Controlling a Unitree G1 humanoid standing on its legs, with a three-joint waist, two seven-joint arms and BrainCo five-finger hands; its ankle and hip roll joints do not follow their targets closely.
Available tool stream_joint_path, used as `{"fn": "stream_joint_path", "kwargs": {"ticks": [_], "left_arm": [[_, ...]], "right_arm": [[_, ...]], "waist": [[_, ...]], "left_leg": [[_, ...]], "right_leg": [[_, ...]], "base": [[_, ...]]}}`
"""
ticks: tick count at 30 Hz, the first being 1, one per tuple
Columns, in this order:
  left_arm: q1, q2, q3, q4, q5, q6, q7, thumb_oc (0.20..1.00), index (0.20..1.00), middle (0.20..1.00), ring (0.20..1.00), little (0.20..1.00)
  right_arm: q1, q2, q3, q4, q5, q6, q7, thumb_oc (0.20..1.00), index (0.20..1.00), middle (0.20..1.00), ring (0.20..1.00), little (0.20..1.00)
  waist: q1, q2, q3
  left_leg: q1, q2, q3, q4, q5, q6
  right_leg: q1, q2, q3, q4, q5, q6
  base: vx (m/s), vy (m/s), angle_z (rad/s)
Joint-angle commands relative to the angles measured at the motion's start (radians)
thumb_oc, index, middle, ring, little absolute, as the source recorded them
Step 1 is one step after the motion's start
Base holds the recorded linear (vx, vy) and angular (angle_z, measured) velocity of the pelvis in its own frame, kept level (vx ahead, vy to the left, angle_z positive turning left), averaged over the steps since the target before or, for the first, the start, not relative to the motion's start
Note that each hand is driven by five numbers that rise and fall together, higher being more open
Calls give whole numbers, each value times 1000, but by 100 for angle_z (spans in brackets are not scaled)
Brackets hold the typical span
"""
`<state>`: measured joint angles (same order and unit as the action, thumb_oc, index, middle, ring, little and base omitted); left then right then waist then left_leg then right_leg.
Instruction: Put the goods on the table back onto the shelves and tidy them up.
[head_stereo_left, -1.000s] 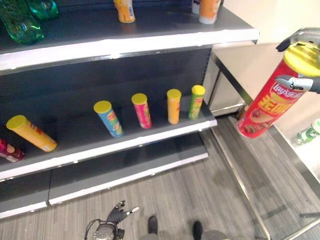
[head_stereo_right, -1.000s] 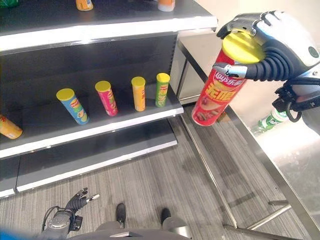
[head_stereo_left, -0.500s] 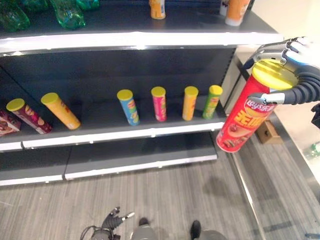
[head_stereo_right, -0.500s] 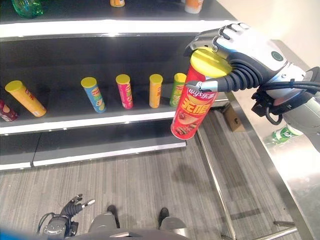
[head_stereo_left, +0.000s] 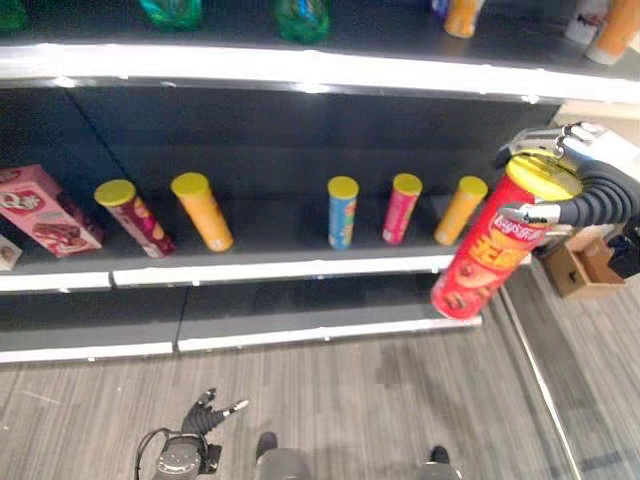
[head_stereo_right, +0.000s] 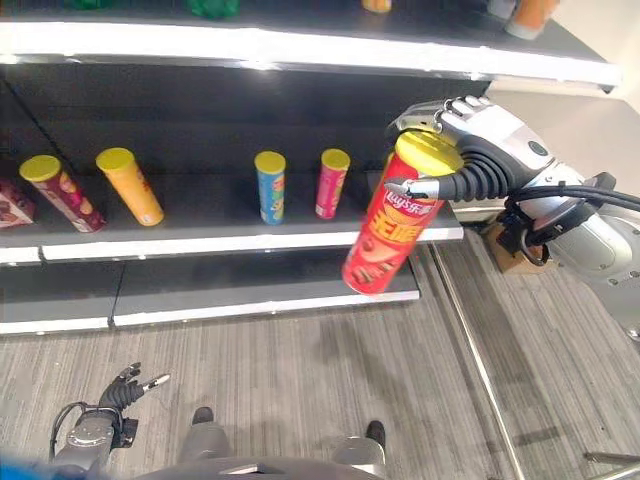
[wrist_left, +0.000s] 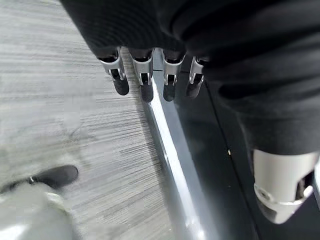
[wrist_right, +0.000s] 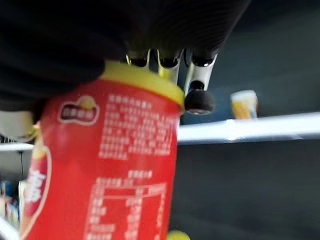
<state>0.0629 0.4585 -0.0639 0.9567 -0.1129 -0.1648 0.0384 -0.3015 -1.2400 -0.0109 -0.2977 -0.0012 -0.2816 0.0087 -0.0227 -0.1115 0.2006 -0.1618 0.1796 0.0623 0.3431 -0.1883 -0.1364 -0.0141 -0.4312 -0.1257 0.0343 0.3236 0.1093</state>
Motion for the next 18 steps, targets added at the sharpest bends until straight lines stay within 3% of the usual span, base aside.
{"fn": "stream_joint_path", "kwargs": {"ticks": [1,3,4,6,7,8,10,11,12,14,18], "left_arm": [[27,18,21,-34,5,-32,20,1000,1000,1000,1000,1000],[46,14,38,-25,8,-29,19,1000,1000,1000,1000,1000],[52,15,45,-17,11,-24,14,1000,1000,1000,1000,1000],[53,18,53,-5,16,-21,11,1000,1000,1000,1000,1000],[54,18,58,4,29,-13,3,1000,1000,1000,1000,1000],[48,25,64,16,41,-12,-7,1000,1000,1000,1000,1000],[40,25,53,17,41,-14,-13,1000,1000,1000,1000,1000],[25,21,36,19,36,-13,-20,1000,1000,1000,1000,1000],[24,20,37,19,35,-13,-20,1000,1000,1000,1000,1000],[0,11,15,18,27,-13,-24,1000,1000,1000,1000,1000],[-13,-5,4,15,23,-14,-24,1000,1000,1000,1000,1000]], "right_arm": [[-74,-63,-15,10,-29,11,-28,200,200,200,200,200],[-76,-39,-7,9,-51,18,-32,200,200,200,200,200],[-88,-31,5,8,-55,16,-33,200,200,200,200,200],[-101,-22,20,13,-57,14,-37,200,200,200,200,200],[-98,-19,23,12,-55,16,-31,200,200,200,200,200],[-102,-19,26,21,-45,20,-20,200,200,200,200,200],[-101,-29,21,23,-27,15,-11,200,200,200,200,200],[-109,-30,30,23,-6,13,-4,200,200,200,200,200],[-111,-31,32,24,-6,13,-5,200,200,200,200,200],[-144,-34,56,29,9,7,-6,200,200,200,200,200],[-184,-36,88,32,18,3,-9,200,200,200,200,200]], "waist": [[19,25,-25],[28,27,-18],[38,27,-15],[41,25,-13],[37,24,-11],[36,22,-12],[29,27,-12],[23,30,-5],[22,31,-6],[15,17,5],[7,0,14]], "left_leg": [[127,83,-35,-288,129,-47],[153,25,-13,-305,114,-13],[161,1,-3,-314,111,1],[165,-17,8,-325,109,12],[169,-35,8,-333,111,24],[174,-60,-1,-353,123,46],[188,-77,-18,-378,136,68],[207,-94,-34,-397,143,81],[204,-94,-34,-397,146,81],[213,-127,-58,-411,155,92],[224,-156,-83,-417,149,98]], "right_leg": [[22,-54,-48,9,-18,152],[20,-107,-113,9,23,152],[21,-127,-162,18,12,152],[20,-137,-196,39,-9,151],[22,-113,-192,66,-54,135],[18,-12,-116,116,-162,111],[-18,118,-24,173,-277,80],[-42,216,21,199,-352,56],[-44,217,22,197,-349,55],[-61,314,32,152,-370,34],[-68,362,27,65,-345,28]], "base": [[-83,434,-40],[-64,514,-15],[-76,494,-4],[-50,298,-12],[-15,384,-12],[2,475,-1],[63,387,2],[72,245,-4],[56,181,5],[35,92,18],[56,27,18]]}}
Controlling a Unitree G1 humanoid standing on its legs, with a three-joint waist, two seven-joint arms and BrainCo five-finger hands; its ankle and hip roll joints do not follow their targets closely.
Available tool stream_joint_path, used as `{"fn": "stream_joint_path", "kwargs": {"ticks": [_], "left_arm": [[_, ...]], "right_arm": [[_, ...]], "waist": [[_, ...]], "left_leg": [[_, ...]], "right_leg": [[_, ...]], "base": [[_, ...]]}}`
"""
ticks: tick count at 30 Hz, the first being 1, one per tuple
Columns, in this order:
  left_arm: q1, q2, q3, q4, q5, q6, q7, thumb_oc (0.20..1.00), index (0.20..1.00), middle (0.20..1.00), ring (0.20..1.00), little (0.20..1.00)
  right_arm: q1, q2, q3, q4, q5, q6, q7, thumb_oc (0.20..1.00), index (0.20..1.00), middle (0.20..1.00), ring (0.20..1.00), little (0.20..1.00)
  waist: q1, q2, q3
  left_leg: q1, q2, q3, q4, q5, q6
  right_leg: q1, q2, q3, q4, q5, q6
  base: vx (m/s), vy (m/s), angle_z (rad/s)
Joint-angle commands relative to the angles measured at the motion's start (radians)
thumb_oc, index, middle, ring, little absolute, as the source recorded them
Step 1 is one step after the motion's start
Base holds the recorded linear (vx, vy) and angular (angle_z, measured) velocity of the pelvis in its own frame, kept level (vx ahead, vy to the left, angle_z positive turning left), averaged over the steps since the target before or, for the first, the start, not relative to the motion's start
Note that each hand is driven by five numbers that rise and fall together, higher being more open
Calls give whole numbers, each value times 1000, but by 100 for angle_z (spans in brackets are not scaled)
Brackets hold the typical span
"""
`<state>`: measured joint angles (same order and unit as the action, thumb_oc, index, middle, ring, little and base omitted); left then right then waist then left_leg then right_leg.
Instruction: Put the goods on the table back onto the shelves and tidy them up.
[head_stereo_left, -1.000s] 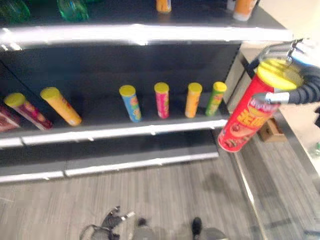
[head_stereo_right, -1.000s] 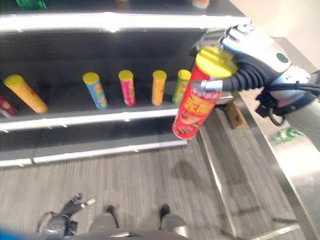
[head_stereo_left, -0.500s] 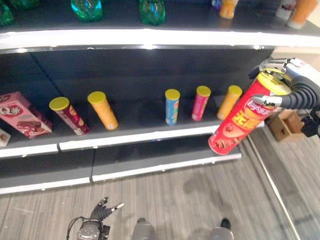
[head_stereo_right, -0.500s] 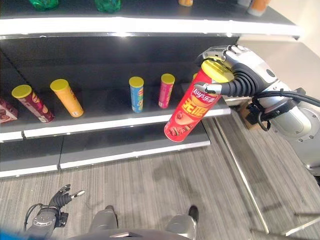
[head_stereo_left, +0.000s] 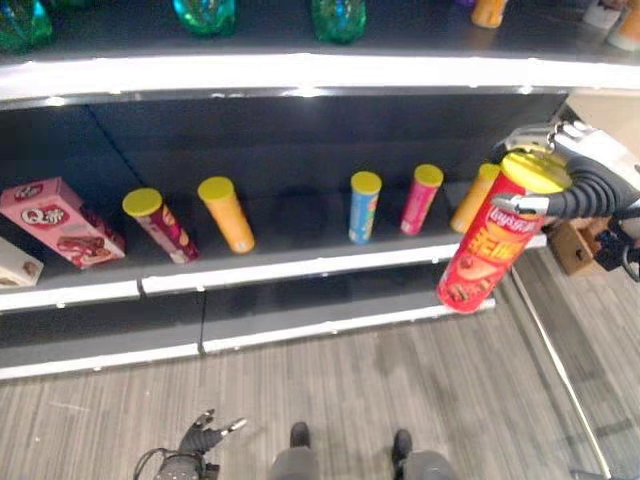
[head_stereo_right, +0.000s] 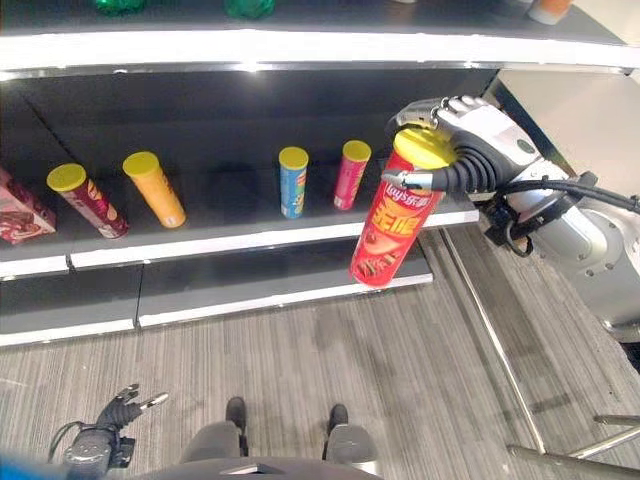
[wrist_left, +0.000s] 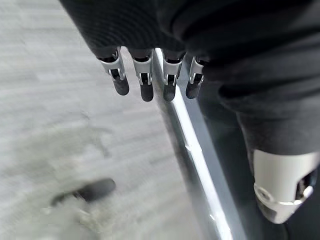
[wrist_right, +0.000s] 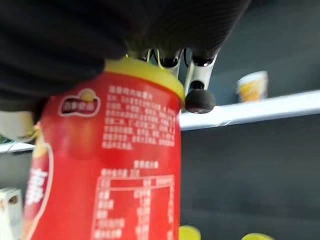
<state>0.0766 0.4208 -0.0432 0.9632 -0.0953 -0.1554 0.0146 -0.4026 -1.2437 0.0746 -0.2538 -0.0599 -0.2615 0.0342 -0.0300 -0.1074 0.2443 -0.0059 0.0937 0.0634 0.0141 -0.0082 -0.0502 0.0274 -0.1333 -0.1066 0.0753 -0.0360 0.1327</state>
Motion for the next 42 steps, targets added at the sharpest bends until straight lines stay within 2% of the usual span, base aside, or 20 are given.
{"fn": "stream_joint_path", "kwargs": {"ticks": [1,2,4,6,11,12,13,15,17,19,20,22,24,25,29,31,34,38,40,42], "left_arm": [[-28,28,-17,6,1,-23,1,1000,1000,1000,1000,1000],[-28,28,-16,6,1,-23,1,1000,1000,1000,1000,1000],[-32,19,-19,-2,-3,-21,4,1000,1000,1000,1000,1000],[-27,15,-25,-4,8,-23,5,1000,1000,1000,1000,1000],[-18,9,-21,-6,5,-21,10,1000,1000,1000,1000,1000],[-21,8,-25,-6,5,-19,10,1000,1000,1000,1000,1000],[-21,8,-25,-7,5,-19,10,1000,1000,1000,1000,1000],[-26,8,-27,-14,-2,-18,9,1000,1000,1000,1000,1000],[-36,6,-28,-27,-9,-12,12,1000,1000,1000,1000,1000],[-36,3,-22,-31,-20,-7,17,1000,1000,1000,1000,1000],[-31,4,-15,-34,-30,-4,18,1000,1000,1000,1000,1000],[-14,12,2,-35,-40,-3,17,1000,1000,1000,1000,1000],[-1,22,10,-33,-45,-7,23,1000,1000,1000,1000,1000],[8,28,19,-21,-48,-9,30,1000,1000,1000,1000,1000],[21,36,26,-23,-45,-12,44,1000,1000,1000,1000,1000],[28,35,24,-25,-45,-14,42,1000,1000,1000,1000,1000],[22,34,14,-23,-33,-19,34,1000,1000,1000,1000,1000],[6,60,6,-39,-14,-20,39,1000,1000,1000,1000,1000],[4,67,6,-41,-10,-18,40,1000,1000,1000,1000,1000],[10,73,18,-35,1,-19,43,1000,1000,1000,1000,1000]], "right_arm": [[-97,-33,14,-12,79,-18,-35,200,200,200,200,200],[-101,-33,18,-11,79,-18,-35,200,200,200,200,200],[-140,-29,57,-9,86,-18,-35,200,200,200,200,200],[-160,-31,70,-11,91,-20,-38,200,200,200,200,200],[-208,-41,126,-13,112,-24,-25,200,200,200,200,200],[-214,-42,142,-21,123,-25,-15,200,200,200,200,200],[-214,-42,141,-21,123,-25,-15,200,200,200,200,200],[-206,-40,139,-36,132,-24,-4,200,200,200,200,200],[-210,-40,142,-34,133,-18,-1,200,200,200,200,200],[-204,-39,147,-24,133,-10,2,200,200,200,200,200],[-199,-39,153,-18,133,-5,8,200,200,200,200,200],[-209,-43,174,-12,132,-2,12,200,200,200,200,200],[-223,-39,195,-10,136,-8,14,200,200,200,200,200],[-232,-41,210,5,136,-11,6,200,200,200,200,200],[-197,-58,195,24,112,-7,-8,200,200,200,200,200],[-182,-49,186,18,106,-2,0,200,200,200,200,200],[-169,-33,172,32,90,3,3,200,200,200,200,200],[-171,6,173,46,64,16,0,200,200,200,200,200],[-170,15,174,52,61,18,1,200,200,200,200,200],[-159,39,166,51,48,22,0,200,200,200,200,200]], "waist": [[15,-8,-27],[13,-7,-26],[13,-13,-10],[22,-31,-15],[26,-44,-31],[21,-50,-30],[20,-49,-29],[18,-53,-14],[24,-52,10],[35,-54,23],[38,-54,23],[53,-61,21],[69,-58,12],[73,-44,0],[80,-32,-18],[82,-10,-37],[81,7,-45],[80,-9,-46],[78,-13,-45],[74,-15,-48]], "left_leg": [[72,-76,-90,-88,-34,12],[73,-75,-91,-88,-34,12],[82,-76,-104,-82,-45,6],[89,-92,-105,-65,-74,1],[102,-78,-92,-31,-115,-13],[94,-73,-90,51,-153,-24],[90,-73,-91,60,-159,-25],[48,-81,-82,208,-188,-53],[-46,-68,-75,418,-156,-86],[-105,-27,-64,517,-86,-107],[-123,4,-53,511,-70,-107],[-113,68,-47,391,-80,-96],[-111,141,-92,225,-29,-103],[-93,219,-116,69,68,-124],[-133,276,-110,-27,141,-160],[-93,267,-146,-45,120,-175],[-68,229,-127,-23,74,-180],[-50,167,-64,-19,26,-143],[-46,153,-46,-25,18,-133],[-38,118,-12,-32,-3,-103]], "right_leg": [[-110,67,0,-3,29,7],[-107,68,-2,-6,31,7],[-149,60,-58,-46,78,21],[-96,46,-106,-121,87,11],[-50,57,-113,-154,90,5],[-34,60,-111,-150,74,-7],[-33,61,-113,-150,73,-7],[-14,57,-112,-145,52,-27],[20,58,-120,-149,32,-49],[57,67,-131,-161,13,-59],[71,70,-135,-163,6,-58],[83,54,-124,-163,-4,-42],[86,43,-107,-161,-22,-29],[93,36,-88,-161,-41,-15],[140,8,-73,-163,-81,9],[143,-4,-55,-159,-67,19],[145,-59,-54,-144,-40,44],[85,-143,-36,-104,23,91],[64,-160,-36,-93,44,100],[39,-200,-49,-85,81,124]], "base": [[63,-7,-1],[98,-51,20],[103,-83,23],[146,-69,22],[147,-97,23],[149,-114,11],[151,-113,11],[93,-62,14],[41,-43,59],[85,-37,60],[171,17,37],[216,127,-5],[247,259,-46],[189,206,-37],[203,264,-12],[179,319,-36],[161,365,-29],[54,332,-4],[-6,235,-37],[5,312,-30]]}}
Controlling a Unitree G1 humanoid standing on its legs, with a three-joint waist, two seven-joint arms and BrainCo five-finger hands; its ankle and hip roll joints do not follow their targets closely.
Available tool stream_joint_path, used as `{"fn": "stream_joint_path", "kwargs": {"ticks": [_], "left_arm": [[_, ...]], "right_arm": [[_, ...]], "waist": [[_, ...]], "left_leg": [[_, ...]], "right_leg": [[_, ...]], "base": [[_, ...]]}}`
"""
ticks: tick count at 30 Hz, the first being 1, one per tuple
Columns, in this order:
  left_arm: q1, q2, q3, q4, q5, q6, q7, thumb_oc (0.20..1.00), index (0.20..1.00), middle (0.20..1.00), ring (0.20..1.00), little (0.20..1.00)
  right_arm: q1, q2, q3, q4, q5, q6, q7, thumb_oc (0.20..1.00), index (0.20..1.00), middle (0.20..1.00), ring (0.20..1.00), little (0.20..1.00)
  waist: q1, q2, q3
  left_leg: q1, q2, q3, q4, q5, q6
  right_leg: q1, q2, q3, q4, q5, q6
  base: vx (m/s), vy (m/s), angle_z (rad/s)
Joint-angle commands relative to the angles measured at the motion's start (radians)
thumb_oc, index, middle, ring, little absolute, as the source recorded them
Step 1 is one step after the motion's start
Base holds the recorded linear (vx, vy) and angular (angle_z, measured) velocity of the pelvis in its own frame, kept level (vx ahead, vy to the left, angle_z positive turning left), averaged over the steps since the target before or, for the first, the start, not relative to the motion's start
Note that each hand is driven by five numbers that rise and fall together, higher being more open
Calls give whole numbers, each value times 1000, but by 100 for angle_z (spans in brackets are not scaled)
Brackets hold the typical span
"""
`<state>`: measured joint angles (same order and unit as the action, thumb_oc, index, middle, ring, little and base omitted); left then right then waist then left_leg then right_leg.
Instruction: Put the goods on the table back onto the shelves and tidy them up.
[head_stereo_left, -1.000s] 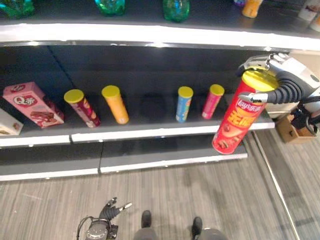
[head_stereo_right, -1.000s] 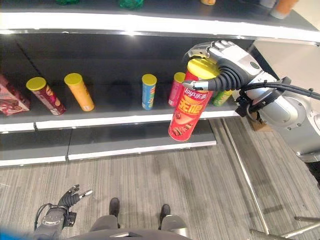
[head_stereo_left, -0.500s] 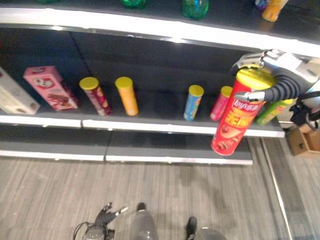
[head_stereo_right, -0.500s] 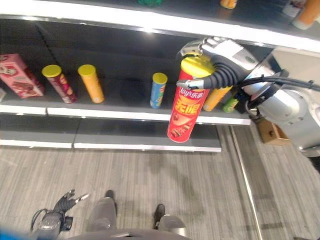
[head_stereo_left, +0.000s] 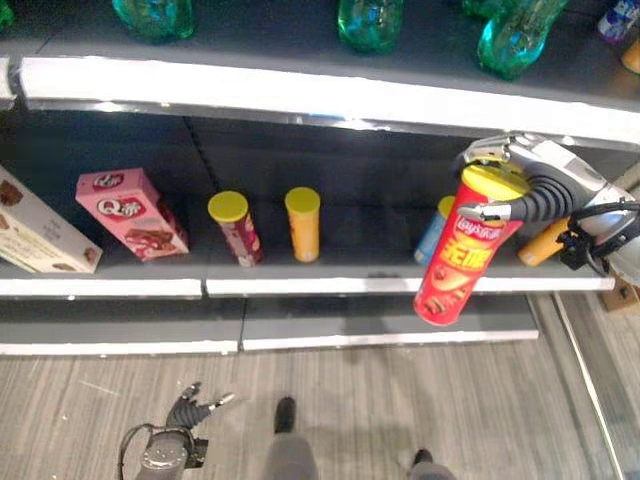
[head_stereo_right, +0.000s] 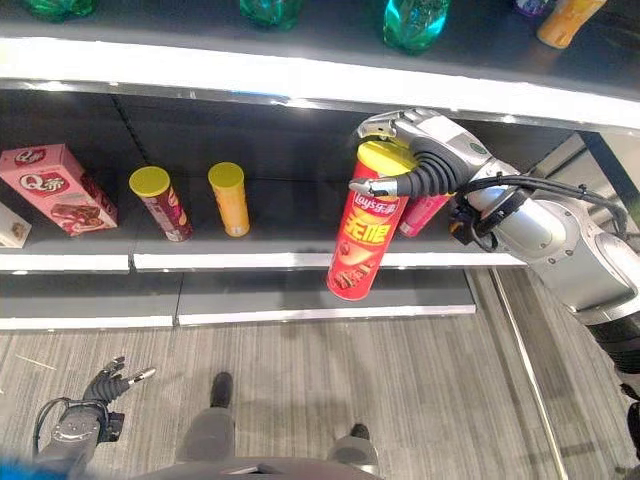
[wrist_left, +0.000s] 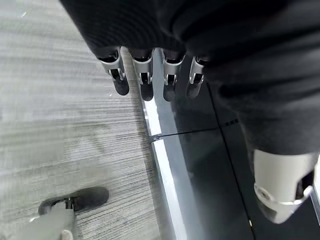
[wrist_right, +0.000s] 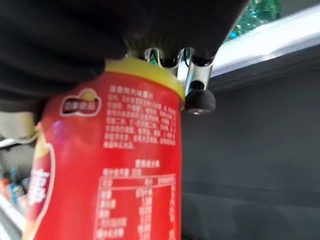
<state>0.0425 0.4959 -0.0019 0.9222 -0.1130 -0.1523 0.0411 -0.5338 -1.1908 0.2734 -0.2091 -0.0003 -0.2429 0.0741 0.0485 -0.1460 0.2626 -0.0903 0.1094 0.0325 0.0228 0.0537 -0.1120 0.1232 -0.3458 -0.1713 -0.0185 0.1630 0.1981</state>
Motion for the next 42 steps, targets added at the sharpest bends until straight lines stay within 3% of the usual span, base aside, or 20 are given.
{"fn": "stream_joint_path", "kwargs": {"ticks": [1,6,8,10,14,16,19,24,42], "left_arm": [[48,-1,-21,11,24,-20,13,1000,1000,1000,1000,1000],[61,-3,-25,22,48,-15,0,1000,1000,1000,1000,1000],[64,0,-30,15,48,-12,0,1000,1000,1000,1000,1000],[64,0,-30,16,49,-11,-3,1000,1000,1000,1000,1000],[50,1,-32,16,39,-15,-7,1000,1000,1000,1000,1000],[39,0,-37,24,38,-18,-9,1000,1000,1000,1000,1000],[32,-7,-34,27,34,-14,-6,1000,1000,1000,1000,1000],[25,-36,-64,2,21,-21,-7,1000,1000,1000,1000,1000],[42,-61,-70,21,45,-11,6,1000,1000,1000,1000,1000]], "right_arm": [[-18,-11,-39,4,-16,4,-40,200,200,200,200,200],[35,13,-62,9,-40,14,-33,200,200,200,200,200],[21,17,-52,2,-45,14,-35,200,200,200,200,200],[8,36,-42,5,-41,11,-39,200,200,200,200,200],[-33,32,-25,7,-23,7,-39,200,200,200,200,200],[-50,28,-4,5,-14,-4,-41,200,200,200,200,200],[-70,23,8,5,-22,1,-38,200,200,200,200,200],[-110,34,54,-11,36,-2,-25,200,200,200,200,200],[-115,155,125,14,13,9,-9,200,200,200,200,200]], "waist": [[-4,22,-67],[-7,23,-59],[-7,36,-35],[-9,50,-23],[-23,55,-13],[-33,47,-5],[-27,32,-8],[-24,19,-46],[-5,13,-43]], "left_leg": [[51,89,23,-41,-72,-32],[91,15,34,-63,-89,16],[117,-1,38,-80,-92,37],[137,-3,41,-94,-95,45],[150,-13,30,-103,-102,43],[156,-18,26,-100,-112,39],[162,-21,12,-96,-115,36],[167,16,4,-96,-117,14],[165,18,18,-110,-117,8]], "right_leg": [[-61,3,15,14,-110,62],[-102,-53,13,130,-27,61],[-139,-65,0,215,9,41],[-161,-48,-24,262,-24,27],[-190,45,-8,157,-111,16],[-203,72,16,61,-111,17],[-180,88,38,25,-99,28],[-112,115,-5,-36,-97,17],[-84,96,-37,-54,-89,28]], "base": [[39,257,-17],[29,239,-9],[-19,250,-2],[10,158,-10],[84,20,-3],[87,-53,-5],[70,-58,24],[106,-111,22],[19,-8,2]]}}
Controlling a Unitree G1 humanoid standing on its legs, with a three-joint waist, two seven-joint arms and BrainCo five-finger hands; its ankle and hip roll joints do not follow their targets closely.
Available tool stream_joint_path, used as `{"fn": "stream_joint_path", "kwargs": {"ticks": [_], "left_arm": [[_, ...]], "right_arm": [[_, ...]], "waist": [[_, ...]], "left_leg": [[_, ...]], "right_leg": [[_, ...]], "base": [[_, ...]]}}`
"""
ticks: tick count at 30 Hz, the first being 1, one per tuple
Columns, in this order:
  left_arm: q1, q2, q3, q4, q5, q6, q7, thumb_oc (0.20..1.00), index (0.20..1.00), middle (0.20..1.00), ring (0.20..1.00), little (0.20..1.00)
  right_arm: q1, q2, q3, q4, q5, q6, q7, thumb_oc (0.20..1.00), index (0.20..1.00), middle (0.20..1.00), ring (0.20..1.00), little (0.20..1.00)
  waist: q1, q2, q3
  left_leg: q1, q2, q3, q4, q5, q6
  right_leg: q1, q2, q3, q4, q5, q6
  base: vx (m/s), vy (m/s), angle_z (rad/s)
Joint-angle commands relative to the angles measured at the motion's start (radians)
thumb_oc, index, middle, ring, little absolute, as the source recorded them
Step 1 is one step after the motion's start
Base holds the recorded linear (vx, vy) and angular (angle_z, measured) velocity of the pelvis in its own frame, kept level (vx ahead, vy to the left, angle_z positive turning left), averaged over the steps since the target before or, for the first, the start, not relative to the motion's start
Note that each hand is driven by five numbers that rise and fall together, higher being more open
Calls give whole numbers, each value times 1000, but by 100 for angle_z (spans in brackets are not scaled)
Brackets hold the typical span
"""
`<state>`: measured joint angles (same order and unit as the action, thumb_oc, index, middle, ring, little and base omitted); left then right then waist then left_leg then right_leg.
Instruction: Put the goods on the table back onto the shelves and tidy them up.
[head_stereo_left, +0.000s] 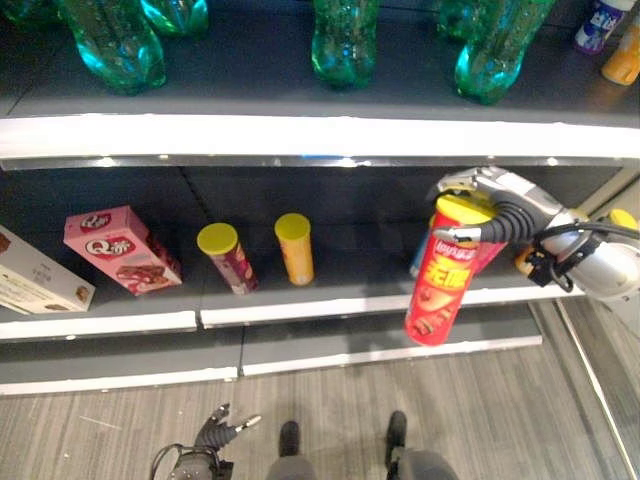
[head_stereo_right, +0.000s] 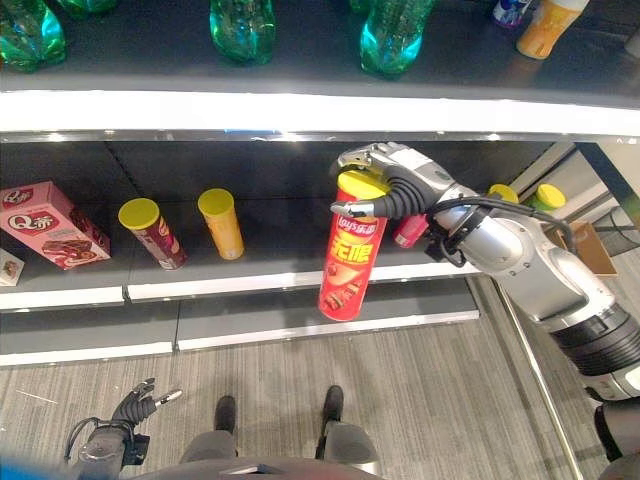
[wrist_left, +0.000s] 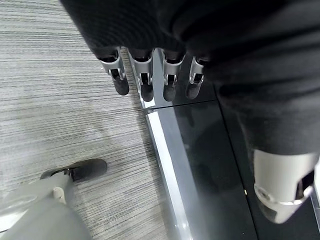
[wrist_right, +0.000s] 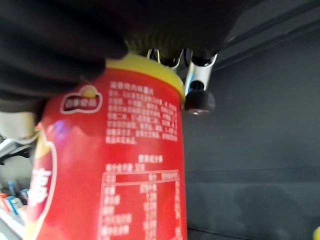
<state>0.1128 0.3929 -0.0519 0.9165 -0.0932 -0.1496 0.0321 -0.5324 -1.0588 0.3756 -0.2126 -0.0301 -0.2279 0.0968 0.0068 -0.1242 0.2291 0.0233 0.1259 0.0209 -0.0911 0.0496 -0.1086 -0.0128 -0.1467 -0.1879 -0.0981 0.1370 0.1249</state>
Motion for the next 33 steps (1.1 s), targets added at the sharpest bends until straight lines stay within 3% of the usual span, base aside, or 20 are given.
{"fn": "stream_joint_path", "kwargs": {"ticks": [1,18,33], "left_arm": [[-28,41,-20,27,24,-13,15,1000,1000,1000,1000,1000],[-38,39,-23,25,24,-8,31,1000,1000,1000,1000,1000],[-55,39,-52,20,14,-2,48,1000,1000,1000,1000,1000]], "right_arm": [[-119,28,28,24,38,-4,-32,200,200,200,200,200],[-130,116,72,61,-2,15,-30,200,200,200,200,200],[-206,259,139,275,-164,58,-122,200,200,200,200,200]], "waist": [[40,-9,-8],[63,-20,15],[96,-21,48]], "left_leg": [[47,0,29,4,-112,5],[16,-12,8,4,-106,13],[-31,-14,-10,5,-90,15]], "right_leg": [[52,-106,-22,25,-62,103],[39,-122,-38,32,-56,108],[11,-118,-43,23,-49,104]], "base": [[0,0,0],[-3,3,6],[-4,-1,1]]}}
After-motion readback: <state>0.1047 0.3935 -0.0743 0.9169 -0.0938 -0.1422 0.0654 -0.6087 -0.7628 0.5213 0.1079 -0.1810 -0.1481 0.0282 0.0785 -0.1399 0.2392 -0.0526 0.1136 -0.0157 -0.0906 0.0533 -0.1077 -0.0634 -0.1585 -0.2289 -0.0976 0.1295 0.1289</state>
